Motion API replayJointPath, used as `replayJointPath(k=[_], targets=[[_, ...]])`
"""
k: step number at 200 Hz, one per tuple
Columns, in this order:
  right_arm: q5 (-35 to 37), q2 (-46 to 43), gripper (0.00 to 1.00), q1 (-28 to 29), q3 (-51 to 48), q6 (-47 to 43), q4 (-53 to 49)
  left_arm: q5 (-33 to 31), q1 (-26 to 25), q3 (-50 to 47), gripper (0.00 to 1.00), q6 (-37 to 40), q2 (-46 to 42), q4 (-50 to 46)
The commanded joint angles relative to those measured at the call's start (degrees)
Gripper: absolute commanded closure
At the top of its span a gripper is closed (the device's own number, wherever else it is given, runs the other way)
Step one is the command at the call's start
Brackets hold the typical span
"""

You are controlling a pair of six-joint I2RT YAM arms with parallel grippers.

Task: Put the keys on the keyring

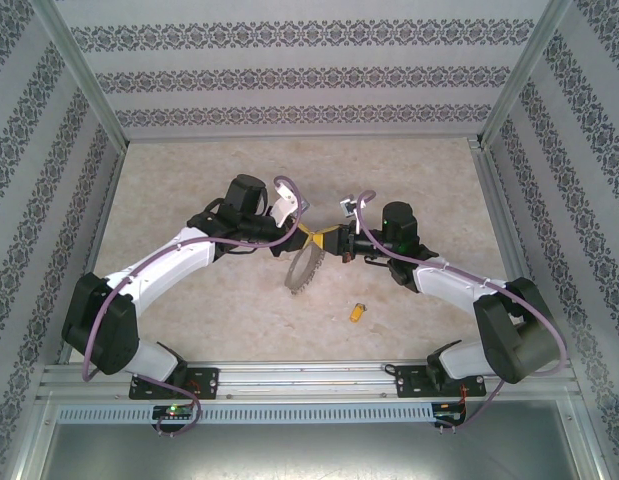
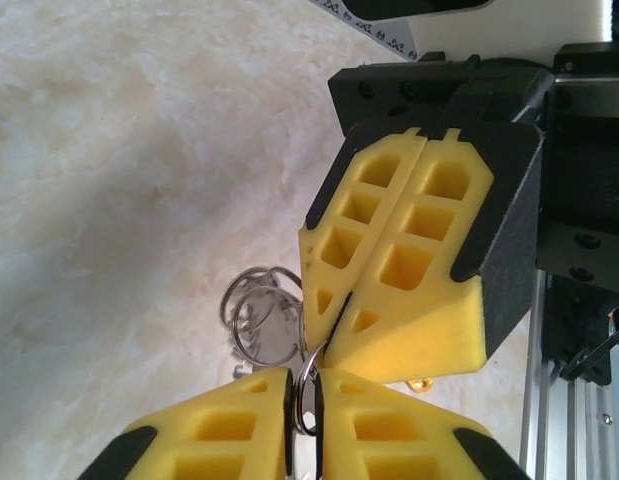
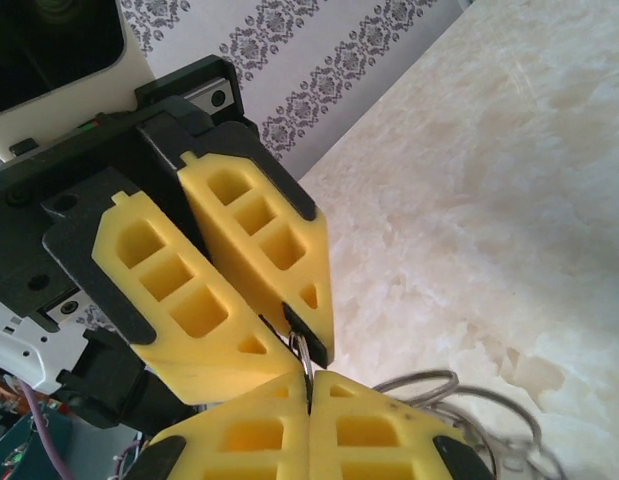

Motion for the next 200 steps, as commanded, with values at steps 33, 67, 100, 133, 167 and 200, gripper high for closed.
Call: replayJointPath(k=[33,67,100,133,167,200], targets=[[1.41,0.84,1.0,0.37,0.53,-1.15,4.49,-6.07,-1.43,0.6,0.62,-2.93,-3.14,1.79],[1.46,0.65,1.0,-0.19,0.06,-1.11,5.87,-8.37,-0.18,-0.82,0.58,-6.51,-4.37,3.87],[1.02,0.55,1.0,-1.03,-0.11,-0.76,7.25,-3.77,1.23,-2.54,0.58,-11.57,-4.05,7.57],[0.65,0.56,1.0,-1.66,-0.26,-0.17,8.45,2.12,2.65,-5.22,0.59,-17.44,-3.75,14.13],[0.65,0.65,1.0,-2.03,-0.37,0.38,9.33,5.79,3.76,-8.65,0.6,-22.99,-3.52,22.19],[0.56,0.9,1.0,-2.19,-0.23,0.46,9.38,8.39,3.85,-9.98,0.61,-26.31,-2.55,27.22]])
